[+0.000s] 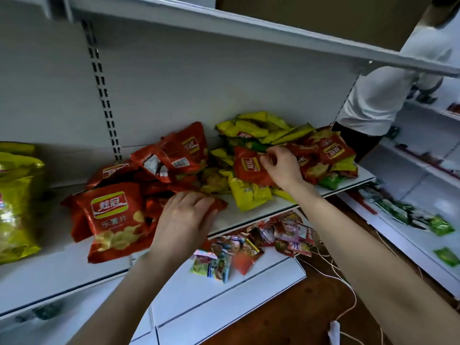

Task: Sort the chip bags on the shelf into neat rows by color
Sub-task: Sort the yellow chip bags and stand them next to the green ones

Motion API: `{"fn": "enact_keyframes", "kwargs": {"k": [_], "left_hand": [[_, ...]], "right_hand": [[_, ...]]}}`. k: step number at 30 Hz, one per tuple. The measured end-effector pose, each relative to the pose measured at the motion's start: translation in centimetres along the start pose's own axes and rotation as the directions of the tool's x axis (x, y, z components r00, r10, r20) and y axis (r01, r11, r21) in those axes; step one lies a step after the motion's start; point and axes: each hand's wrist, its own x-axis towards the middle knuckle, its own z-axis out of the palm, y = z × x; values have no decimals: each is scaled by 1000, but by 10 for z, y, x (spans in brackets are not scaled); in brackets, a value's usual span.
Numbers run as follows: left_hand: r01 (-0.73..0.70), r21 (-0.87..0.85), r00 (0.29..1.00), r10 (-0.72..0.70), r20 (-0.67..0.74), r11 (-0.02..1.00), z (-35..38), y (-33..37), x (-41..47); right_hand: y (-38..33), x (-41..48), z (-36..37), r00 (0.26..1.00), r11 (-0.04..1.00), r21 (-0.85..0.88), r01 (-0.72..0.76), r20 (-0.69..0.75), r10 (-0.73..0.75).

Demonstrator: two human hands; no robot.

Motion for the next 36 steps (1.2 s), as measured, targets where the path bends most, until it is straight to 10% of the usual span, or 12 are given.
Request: {"fn": "enact_keyframes", "kwargs": {"k": [8, 19, 29, 36], "left_hand": [[13, -20, 999, -13, 34, 1000, 24, -2, 51], [23, -92, 1000, -25, -18, 996, 47, -27, 119], [184, -111, 966, -200, -165, 977, 63, -16, 164], [244, -37, 946, -247, -209, 969, 60, 19, 202]], "right_hand": [[21, 74, 2, 992, 995, -94, 44, -116, -55], [25, 155, 21, 985, 984, -170, 54, 170, -25], [37, 155, -20, 934, 941, 208, 266, -297, -199], [-2, 130, -42, 826, 694, 459, 555, -204, -526]]}}
